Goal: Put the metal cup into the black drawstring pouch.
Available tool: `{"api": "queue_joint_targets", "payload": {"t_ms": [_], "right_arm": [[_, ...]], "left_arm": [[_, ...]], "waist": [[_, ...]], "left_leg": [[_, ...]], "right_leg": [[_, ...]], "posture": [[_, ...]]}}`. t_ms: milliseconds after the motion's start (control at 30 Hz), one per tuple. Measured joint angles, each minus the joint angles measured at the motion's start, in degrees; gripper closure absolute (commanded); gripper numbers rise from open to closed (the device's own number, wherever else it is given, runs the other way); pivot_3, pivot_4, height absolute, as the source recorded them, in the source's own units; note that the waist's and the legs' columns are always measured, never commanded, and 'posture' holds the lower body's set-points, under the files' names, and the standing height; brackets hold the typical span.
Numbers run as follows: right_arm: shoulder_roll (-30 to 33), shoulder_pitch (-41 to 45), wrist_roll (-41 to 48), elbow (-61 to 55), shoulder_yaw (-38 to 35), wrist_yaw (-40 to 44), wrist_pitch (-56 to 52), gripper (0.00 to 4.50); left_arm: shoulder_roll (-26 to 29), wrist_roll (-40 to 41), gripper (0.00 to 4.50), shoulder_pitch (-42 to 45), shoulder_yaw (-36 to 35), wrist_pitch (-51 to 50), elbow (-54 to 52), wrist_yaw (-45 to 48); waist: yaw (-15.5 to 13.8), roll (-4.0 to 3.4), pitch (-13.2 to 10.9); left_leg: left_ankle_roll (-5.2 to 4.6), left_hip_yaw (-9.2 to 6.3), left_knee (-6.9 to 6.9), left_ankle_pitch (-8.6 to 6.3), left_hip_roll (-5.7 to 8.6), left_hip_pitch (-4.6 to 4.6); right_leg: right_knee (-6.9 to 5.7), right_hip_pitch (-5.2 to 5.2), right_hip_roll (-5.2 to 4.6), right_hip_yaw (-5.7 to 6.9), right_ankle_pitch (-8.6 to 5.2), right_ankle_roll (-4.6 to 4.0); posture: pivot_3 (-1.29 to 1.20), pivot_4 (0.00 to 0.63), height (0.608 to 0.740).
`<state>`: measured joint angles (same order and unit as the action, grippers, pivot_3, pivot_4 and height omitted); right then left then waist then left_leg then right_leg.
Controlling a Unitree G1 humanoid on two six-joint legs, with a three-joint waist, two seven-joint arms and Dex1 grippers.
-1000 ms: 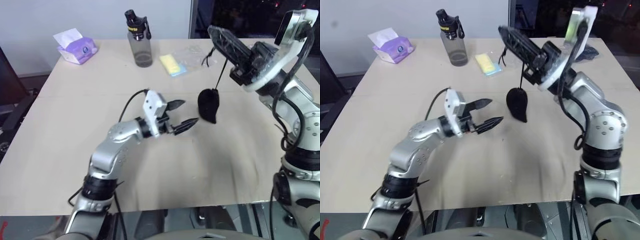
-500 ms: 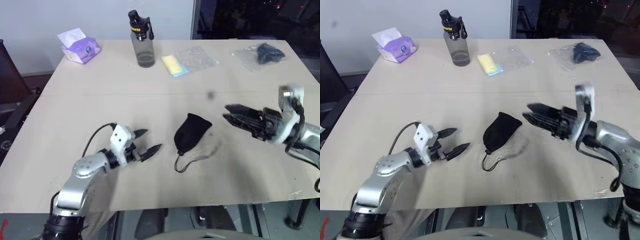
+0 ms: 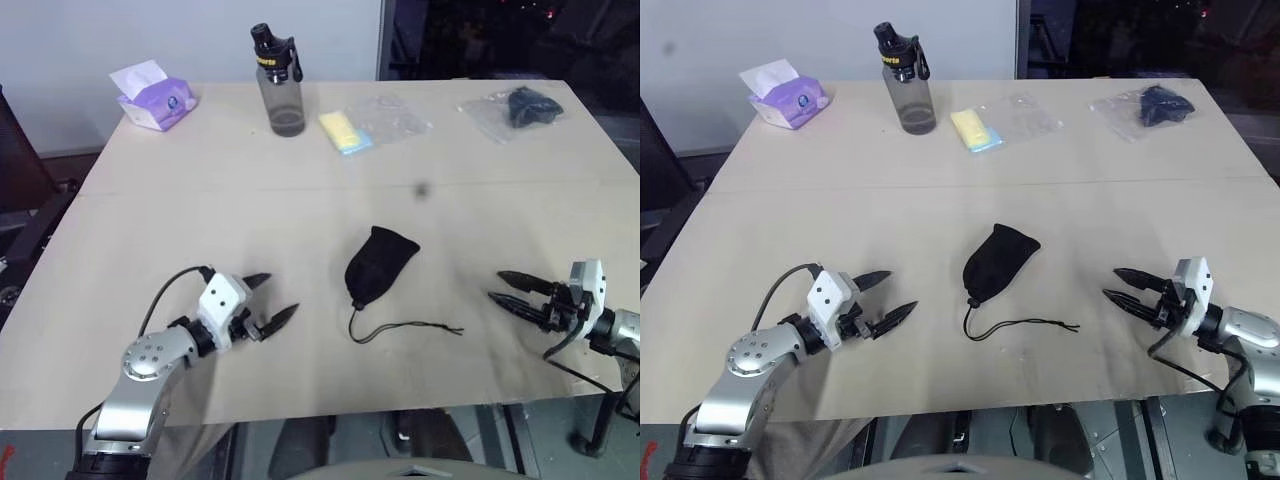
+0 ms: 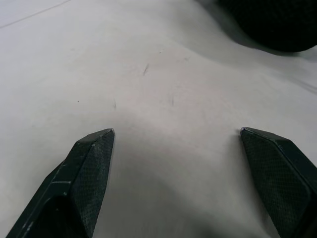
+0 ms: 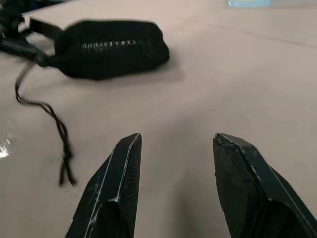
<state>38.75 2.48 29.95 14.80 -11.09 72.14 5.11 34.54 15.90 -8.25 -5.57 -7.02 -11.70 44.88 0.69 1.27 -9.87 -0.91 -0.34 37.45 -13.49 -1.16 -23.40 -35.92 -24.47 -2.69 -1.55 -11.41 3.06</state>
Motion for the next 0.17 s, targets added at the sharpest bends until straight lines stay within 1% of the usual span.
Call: {"api": "queue_joint_targets", "payload": {"t_ms": [67, 100, 167], "right_arm": [[-0.05, 0.35, -0.53, 1.36, 0.0, 0.63, 1.37, 2.22], [-0.28, 0.38, -0.78, 2.06, 0.0, 1.19, 2.22, 2.22], [-0.49, 0.38, -0.9, 2.08, 0.0, 1.33, 2.61, 2.22]], "left_arm": [[-0.01, -0.01, 0.28, -0.1, 0.0, -0.01, 0.0, -0.02], [-0.03, -0.03, 0.28, -0.38, 0.02, -0.04, 0.0, -0.05], [-0.04, -0.03, 0.28, -0.54, 0.04, -0.06, 0.0, -0.06]], "waist": [[-0.01, 0.0, 0.0], [0.0, 0.0, -0.01], [0.01, 0.0, -0.01]], "left_leg": [[0.0, 0.0, -0.02, 0.0, 0.0, 0.1], [0.01, 0.02, -0.09, -0.01, 0.0, 0.45], [0.01, 0.03, -0.12, -0.01, -0.01, 0.62]], "right_leg": [[0.0, 0.1, 0.0, 0.0, 0.0, 0.0], [0.02, 0.42, -0.01, -0.01, -0.02, -0.01], [0.03, 0.57, -0.01, -0.02, -0.05, 0.02]], "posture": [[0.0, 0.15, 0.74], [0.0, 0.15, 0.74], [0.0, 0.15, 0.74]]}}
